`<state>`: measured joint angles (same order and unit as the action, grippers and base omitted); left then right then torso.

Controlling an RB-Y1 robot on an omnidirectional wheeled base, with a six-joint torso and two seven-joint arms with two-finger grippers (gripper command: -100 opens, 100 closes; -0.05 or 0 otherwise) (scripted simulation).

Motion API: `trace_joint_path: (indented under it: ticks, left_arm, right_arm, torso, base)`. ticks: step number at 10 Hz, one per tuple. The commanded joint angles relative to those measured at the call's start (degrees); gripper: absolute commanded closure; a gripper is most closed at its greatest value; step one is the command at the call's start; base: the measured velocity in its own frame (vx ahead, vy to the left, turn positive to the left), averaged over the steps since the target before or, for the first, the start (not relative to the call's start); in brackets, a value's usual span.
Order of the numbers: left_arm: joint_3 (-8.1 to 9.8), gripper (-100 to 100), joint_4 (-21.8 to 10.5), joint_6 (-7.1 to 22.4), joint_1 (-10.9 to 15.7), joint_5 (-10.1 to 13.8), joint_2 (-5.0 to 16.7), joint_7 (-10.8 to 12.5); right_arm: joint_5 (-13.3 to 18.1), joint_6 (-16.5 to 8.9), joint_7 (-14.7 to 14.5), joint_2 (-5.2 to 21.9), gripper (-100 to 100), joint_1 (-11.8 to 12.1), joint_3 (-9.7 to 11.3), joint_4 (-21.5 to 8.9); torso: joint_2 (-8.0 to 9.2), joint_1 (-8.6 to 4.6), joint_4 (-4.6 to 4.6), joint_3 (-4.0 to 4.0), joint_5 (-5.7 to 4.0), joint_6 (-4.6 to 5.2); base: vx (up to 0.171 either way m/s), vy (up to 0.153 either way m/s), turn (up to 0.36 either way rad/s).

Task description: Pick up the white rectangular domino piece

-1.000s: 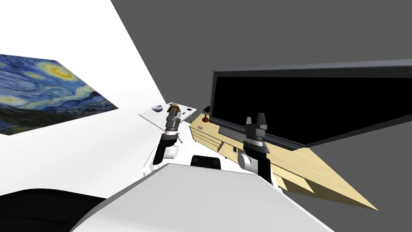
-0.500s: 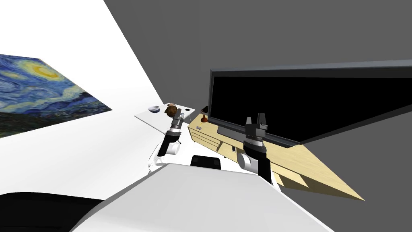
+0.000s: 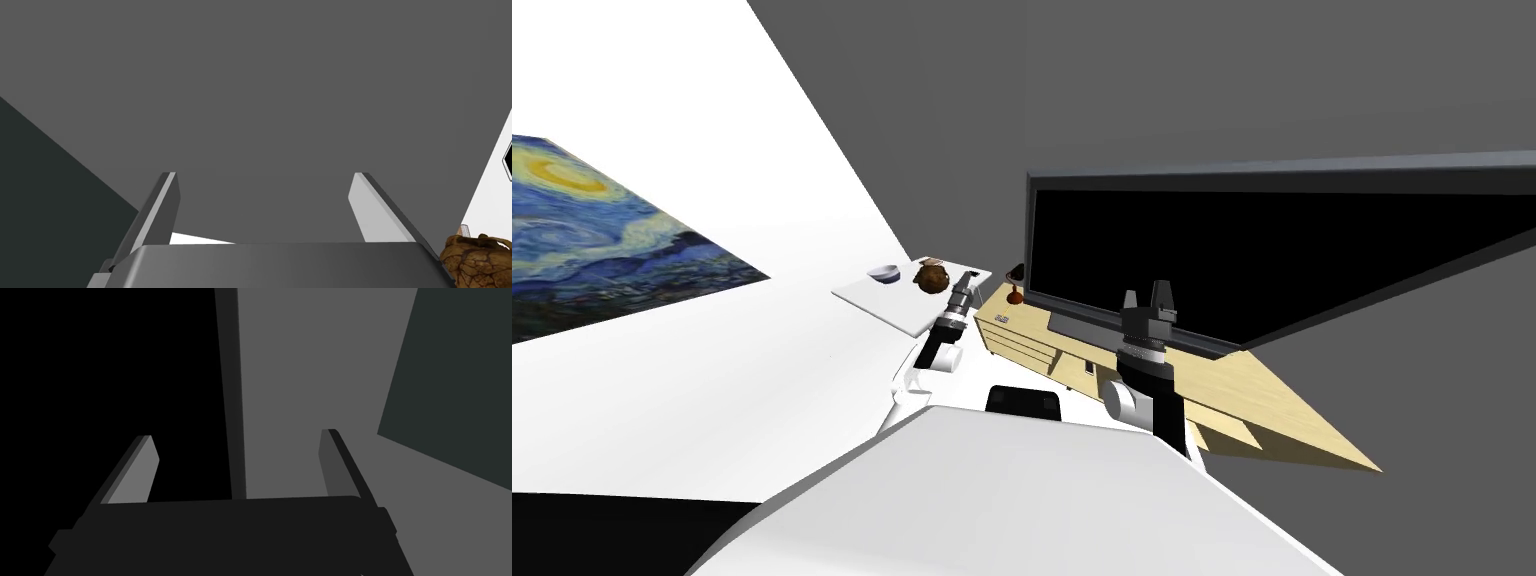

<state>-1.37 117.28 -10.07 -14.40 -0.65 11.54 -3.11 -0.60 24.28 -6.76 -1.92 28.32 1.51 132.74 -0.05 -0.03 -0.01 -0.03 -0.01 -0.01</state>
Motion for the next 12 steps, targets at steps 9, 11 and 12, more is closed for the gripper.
trace_joint_path:
  ticks: [9, 11, 12]
  left_arm:
    - [0.32, -100, -12.7, 14.4, 10.8, 3.8, 3.8, 1.2]
    - [0.37, -100, -15.1, 17.6, 13.0, 4.6, 4.5, 1.5]
    - [0.37, -100, -15.8, 19.0, 13.0, 4.6, 4.5, 1.5]
  right_arm:
    - [0.0, 0.0, 0.0, 0.0, 0, 0.0, 0.0, 0.0]
    - [0.0, 0.0, 0.0, 0.0, 0, 0.0, 0.0, 0.0]
    - [0.0, 0.0, 0.0, 0.0, 0, 0.0, 0.0, 0.0]
  torso:
    - [-0.02, 0.01, -0.01, -0.01, 0.0, -0.01]
    - [-0.02, 0.02, -0.01, -0.01, 0.0, -0.02]
    - [-0.04, 0.01, -0.01, -0.02, 0.0, 0.01]
  base:
    - [0.014, -0.008, -0.075]
    - [0.016, -0.002, -0.077]
    - [0.016, 0.002, -0.049]
